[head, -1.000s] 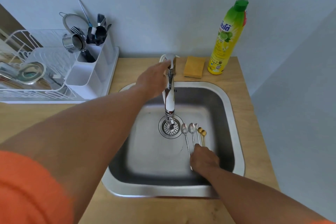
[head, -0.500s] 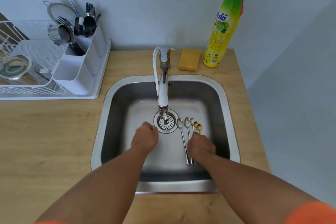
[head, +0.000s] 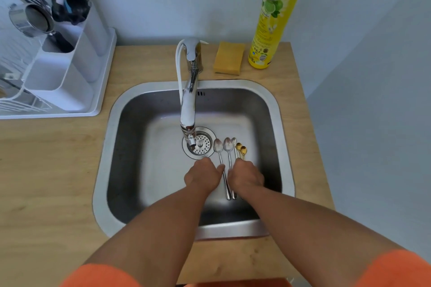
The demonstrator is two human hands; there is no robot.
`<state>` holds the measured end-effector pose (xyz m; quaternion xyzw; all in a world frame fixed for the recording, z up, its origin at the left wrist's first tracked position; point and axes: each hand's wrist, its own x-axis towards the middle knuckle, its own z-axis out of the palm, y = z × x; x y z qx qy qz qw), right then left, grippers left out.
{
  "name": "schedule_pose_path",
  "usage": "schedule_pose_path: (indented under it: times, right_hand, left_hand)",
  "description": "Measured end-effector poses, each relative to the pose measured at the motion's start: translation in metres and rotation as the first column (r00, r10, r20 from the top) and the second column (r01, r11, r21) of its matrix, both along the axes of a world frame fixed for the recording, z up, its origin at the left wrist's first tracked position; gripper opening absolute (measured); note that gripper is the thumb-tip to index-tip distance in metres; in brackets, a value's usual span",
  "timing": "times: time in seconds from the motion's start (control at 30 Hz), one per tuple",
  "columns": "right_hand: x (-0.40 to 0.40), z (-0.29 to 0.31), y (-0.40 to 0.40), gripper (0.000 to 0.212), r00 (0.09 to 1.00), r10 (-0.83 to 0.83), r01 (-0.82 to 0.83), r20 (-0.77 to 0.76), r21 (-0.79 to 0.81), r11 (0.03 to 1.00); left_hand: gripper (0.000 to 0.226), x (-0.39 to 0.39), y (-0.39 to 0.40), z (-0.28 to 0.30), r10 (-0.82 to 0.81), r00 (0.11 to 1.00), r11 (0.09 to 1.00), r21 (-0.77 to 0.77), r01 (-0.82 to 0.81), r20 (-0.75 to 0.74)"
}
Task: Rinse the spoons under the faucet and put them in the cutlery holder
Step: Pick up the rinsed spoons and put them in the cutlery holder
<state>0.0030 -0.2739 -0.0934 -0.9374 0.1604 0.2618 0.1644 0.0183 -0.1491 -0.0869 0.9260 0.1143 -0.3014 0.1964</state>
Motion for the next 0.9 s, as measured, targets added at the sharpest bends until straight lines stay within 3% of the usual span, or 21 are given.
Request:
schedule_pose_path:
  times: [0.37, 0.6, 0.7, 0.9]
  right_hand:
    - [0.008, 0.000, 0.008, 0.017, 1.000, -0.006, 0.006, 0.006, -0.043, 0.999]
    - [0.014, 0.005, 0.014, 0.017, 0.998, 0.027, -0.030, -0.056, -0.042, 0.999]
    - [0.014, 0.007, 0.015, 0.008, 0.994, 0.054, -0.055, -0.100, -0.012, 0.998]
    - [0.003, 0.015, 0.022, 0.021, 0.989, 0.096, -0.094, -0.111, 0.017, 0.995]
  left_hand:
    - [0.042, 0.008, -0.013, -0.004, -0.002, 1.000, 0.998, 0.061, 0.003, -0.011]
    - [0.015, 0.005, -0.013, 0.000, 0.038, 0.999, 0.999, 0.026, -0.038, -0.020]
    - [0.019, 0.001, -0.004, -0.001, 0.079, 0.996, 0.997, 0.005, -0.079, -0.037]
    - [0.019, -0.009, 0.033, 0.003, 0.150, 0.989, 0.989, 0.002, -0.150, -0.006]
